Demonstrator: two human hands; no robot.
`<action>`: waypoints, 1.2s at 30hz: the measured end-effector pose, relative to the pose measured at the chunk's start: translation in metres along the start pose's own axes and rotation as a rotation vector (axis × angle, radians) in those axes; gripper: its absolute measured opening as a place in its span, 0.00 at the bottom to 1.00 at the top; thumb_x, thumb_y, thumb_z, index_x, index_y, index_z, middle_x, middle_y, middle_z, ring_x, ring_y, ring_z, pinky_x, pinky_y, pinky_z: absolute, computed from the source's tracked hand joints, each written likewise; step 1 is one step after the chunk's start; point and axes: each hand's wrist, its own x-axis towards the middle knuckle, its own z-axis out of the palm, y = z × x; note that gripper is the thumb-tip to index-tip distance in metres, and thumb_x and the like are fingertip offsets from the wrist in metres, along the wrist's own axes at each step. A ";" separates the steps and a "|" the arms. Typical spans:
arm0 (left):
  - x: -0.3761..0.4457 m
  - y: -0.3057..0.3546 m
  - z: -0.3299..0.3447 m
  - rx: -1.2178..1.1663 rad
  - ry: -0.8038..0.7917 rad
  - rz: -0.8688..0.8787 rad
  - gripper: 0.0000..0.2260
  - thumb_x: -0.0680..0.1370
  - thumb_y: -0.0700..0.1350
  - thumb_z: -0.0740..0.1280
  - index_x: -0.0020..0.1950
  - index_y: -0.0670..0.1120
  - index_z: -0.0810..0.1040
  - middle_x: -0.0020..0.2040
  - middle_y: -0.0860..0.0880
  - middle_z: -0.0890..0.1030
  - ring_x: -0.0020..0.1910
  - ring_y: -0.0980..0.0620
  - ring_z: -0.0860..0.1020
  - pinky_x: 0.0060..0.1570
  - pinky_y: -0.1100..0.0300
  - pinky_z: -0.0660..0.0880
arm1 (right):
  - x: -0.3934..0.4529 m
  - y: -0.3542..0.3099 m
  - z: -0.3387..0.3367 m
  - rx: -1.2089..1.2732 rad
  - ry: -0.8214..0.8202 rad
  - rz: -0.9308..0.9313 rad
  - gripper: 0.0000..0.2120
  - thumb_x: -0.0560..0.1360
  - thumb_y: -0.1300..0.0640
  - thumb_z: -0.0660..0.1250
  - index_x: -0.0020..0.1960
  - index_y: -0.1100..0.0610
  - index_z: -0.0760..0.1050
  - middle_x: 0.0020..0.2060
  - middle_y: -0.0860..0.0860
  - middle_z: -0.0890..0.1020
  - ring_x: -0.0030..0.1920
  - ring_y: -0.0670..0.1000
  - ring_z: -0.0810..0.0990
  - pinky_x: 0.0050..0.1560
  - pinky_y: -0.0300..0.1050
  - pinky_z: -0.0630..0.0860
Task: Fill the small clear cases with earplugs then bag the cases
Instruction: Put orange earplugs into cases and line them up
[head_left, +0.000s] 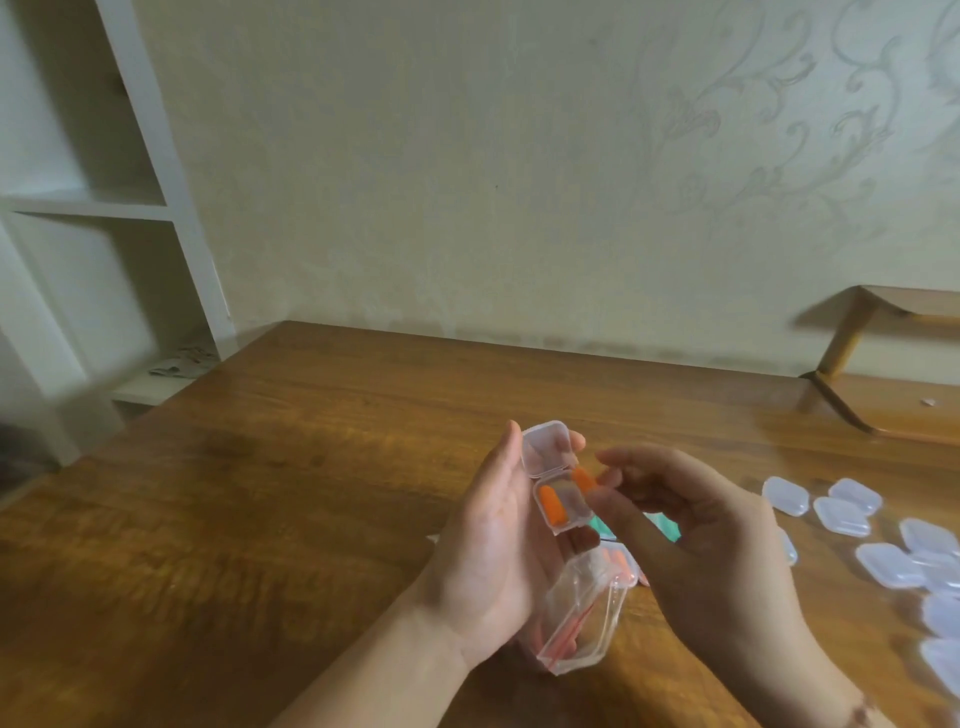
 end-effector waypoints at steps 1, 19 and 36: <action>0.001 -0.001 0.000 -0.019 -0.002 -0.003 0.26 0.78 0.64 0.59 0.64 0.44 0.73 0.58 0.38 0.73 0.59 0.39 0.72 0.62 0.45 0.67 | -0.001 0.000 0.000 -0.040 0.007 -0.037 0.11 0.66 0.54 0.73 0.46 0.43 0.79 0.38 0.39 0.83 0.40 0.42 0.82 0.40 0.27 0.75; -0.002 0.004 -0.001 -0.064 -0.084 -0.038 0.14 0.76 0.49 0.63 0.59 0.44 0.78 0.46 0.45 0.82 0.45 0.50 0.82 0.44 0.57 0.78 | 0.001 0.005 0.000 0.068 -0.033 0.103 0.07 0.75 0.48 0.65 0.46 0.47 0.80 0.38 0.45 0.83 0.39 0.46 0.81 0.35 0.37 0.76; -0.003 0.005 0.000 0.895 0.162 0.494 0.15 0.71 0.52 0.75 0.56 0.53 0.80 0.52 0.56 0.84 0.53 0.57 0.83 0.46 0.62 0.81 | 0.006 0.009 -0.004 0.317 -0.120 0.286 0.12 0.74 0.60 0.68 0.56 0.53 0.71 0.36 0.55 0.85 0.34 0.51 0.83 0.36 0.41 0.79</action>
